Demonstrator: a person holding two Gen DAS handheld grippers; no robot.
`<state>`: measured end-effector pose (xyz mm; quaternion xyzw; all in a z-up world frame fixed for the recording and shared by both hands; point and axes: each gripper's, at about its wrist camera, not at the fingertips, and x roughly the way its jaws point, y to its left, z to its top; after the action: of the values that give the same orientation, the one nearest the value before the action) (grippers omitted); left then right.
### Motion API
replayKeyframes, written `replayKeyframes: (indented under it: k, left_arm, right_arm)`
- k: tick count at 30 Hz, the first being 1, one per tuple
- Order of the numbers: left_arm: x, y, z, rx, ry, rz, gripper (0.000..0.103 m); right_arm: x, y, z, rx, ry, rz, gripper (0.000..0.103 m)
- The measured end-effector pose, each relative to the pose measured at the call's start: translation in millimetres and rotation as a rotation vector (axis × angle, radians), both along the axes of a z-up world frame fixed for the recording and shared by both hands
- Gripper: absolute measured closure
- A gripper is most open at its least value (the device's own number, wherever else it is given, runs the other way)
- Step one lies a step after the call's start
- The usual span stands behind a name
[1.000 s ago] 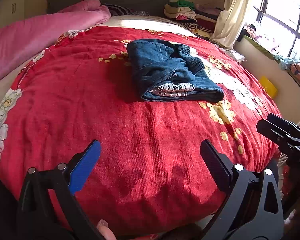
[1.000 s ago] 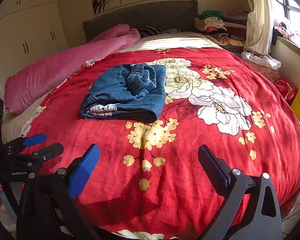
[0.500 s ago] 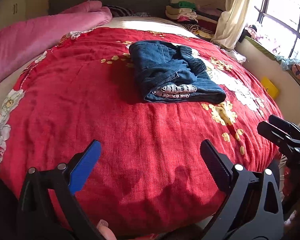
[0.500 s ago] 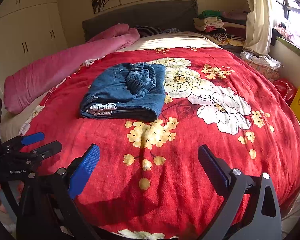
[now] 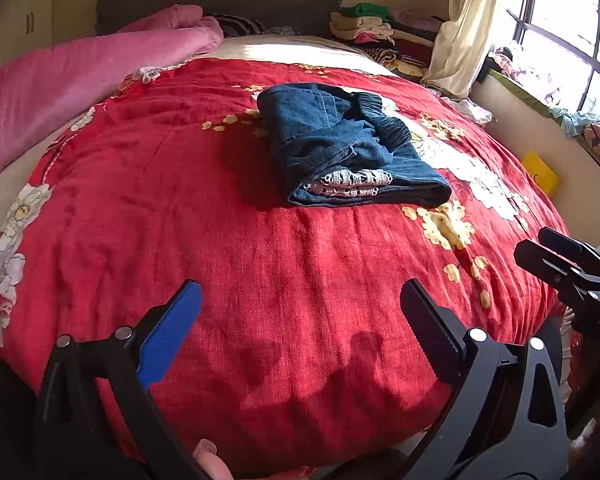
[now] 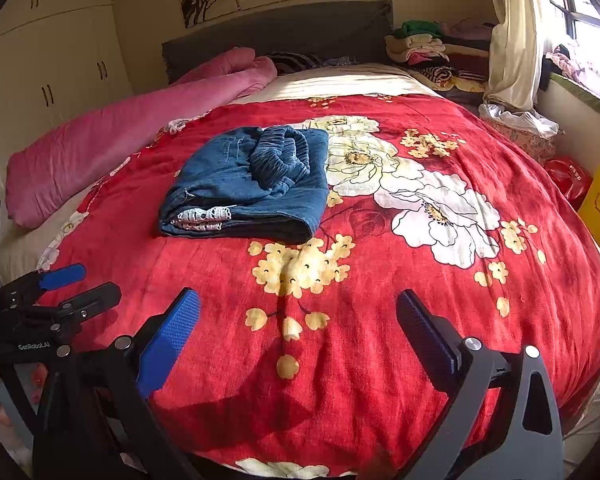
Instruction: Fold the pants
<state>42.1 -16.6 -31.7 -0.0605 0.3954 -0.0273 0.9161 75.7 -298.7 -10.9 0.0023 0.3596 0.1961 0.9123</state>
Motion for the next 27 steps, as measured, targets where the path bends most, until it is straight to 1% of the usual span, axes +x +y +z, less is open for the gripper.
replayKeyframes:
  k: [7, 10, 15, 18, 20, 21, 23, 24, 26, 27]
  left_arm:
    - [-1, -2, 2, 0.002, -0.007, -0.008, 0.010]
    - [1, 0, 4, -0.006, 0.010, 0.001, 0.010]
    - [4, 4, 6, 0.025, 0.017, 0.034, 0.010]
    - [8, 12, 9, -0.001, 0.010, 0.032, 0.010]
    - [9, 22, 16, -0.026, -0.031, 0.036, 0.010]
    - [13, 31, 20, -0.045, -0.050, 0.046, 0.010]
    - [27, 55, 26, -0.065, -0.059, 0.095, 0.010]
    - [38, 72, 26, -0.050, -0.052, 0.137, 0.010]
    - [64, 105, 19, 0.030, -0.019, 0.212, 0.010]
    - [81, 125, 12, 0.085, 0.010, 0.254, 0.010]
  right_arm:
    - [2, 0, -2, 0.000, 0.010, -0.007, 0.005]
    - [4, -1, -5, -0.004, 0.017, -0.011, 0.005]
    - [10, -6, -8, -0.013, 0.023, -0.029, 0.005]
    - [20, -13, -11, -0.023, 0.036, -0.044, 0.005]
    - [29, -21, -13, -0.034, 0.043, -0.069, 0.005]
    - [36, -27, -14, -0.034, 0.049, -0.083, 0.005]
    - [51, -43, -15, -0.037, 0.061, -0.126, 0.005]
    - [60, -53, -16, -0.039, 0.071, -0.148, 0.005]
    - [84, -78, -19, -0.053, 0.093, -0.202, 0.005]
    - [98, -93, -22, -0.074, 0.102, -0.241, 0.005]
